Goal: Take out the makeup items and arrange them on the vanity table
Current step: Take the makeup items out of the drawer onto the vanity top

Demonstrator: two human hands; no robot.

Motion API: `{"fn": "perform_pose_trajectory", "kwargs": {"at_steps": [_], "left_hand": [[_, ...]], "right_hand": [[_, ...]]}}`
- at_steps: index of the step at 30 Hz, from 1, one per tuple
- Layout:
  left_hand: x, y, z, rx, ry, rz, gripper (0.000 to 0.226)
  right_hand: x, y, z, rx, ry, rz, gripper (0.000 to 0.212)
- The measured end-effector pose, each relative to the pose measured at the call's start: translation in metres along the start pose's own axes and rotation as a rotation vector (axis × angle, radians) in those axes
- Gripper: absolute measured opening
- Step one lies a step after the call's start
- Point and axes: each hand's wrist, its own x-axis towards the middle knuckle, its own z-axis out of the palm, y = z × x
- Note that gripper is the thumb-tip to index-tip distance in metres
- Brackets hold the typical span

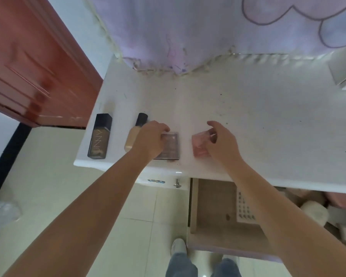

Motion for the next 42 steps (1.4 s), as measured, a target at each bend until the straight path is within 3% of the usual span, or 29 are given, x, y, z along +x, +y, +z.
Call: {"fn": "perform_pose_trajectory", "kwargs": {"at_steps": [6,8,11,15,20,26,30,32,36,42], "left_hand": [[-0.002,-0.013,0.003,0.145,0.122,0.284,0.021],[0.0,-0.025,0.003,0.112,0.196,0.256,0.026],[0.007,-0.049,0.004,0.188,0.05,0.109,0.039],[0.002,-0.066,0.01,0.146,-0.006,0.088,0.035],[-0.007,-0.079,0.006,0.189,0.025,0.066,0.036],[-0.017,-0.081,-0.002,0.26,0.051,0.079,0.039],[-0.033,-0.074,0.0,0.232,0.158,0.228,0.029],[-0.038,-0.069,0.007,0.257,0.171,0.31,0.035],[-0.037,-0.06,0.024,0.311,-0.05,0.223,0.071],[-0.033,-0.056,0.022,0.341,-0.091,0.239,0.066]], "right_hand": [[-0.005,-0.008,0.039,-0.166,0.183,-0.079,0.039],[-0.007,-0.008,0.048,-0.181,0.27,-0.066,0.036],[-0.009,-0.015,0.062,-0.213,0.372,-0.086,0.03],[-0.011,-0.021,0.076,-0.255,0.469,-0.173,0.021],[-0.011,-0.023,0.086,-0.289,0.43,-0.07,0.027],[-0.023,-0.044,0.1,-0.33,0.498,-0.147,0.015],[-0.024,-0.044,0.099,-0.338,0.497,-0.107,0.01],[-0.023,-0.041,0.094,-0.367,0.508,-0.136,0.008],[-0.023,-0.032,0.078,-0.372,0.473,-0.191,0.012],[-0.02,-0.028,0.065,-0.368,0.432,-0.22,0.016]]}}
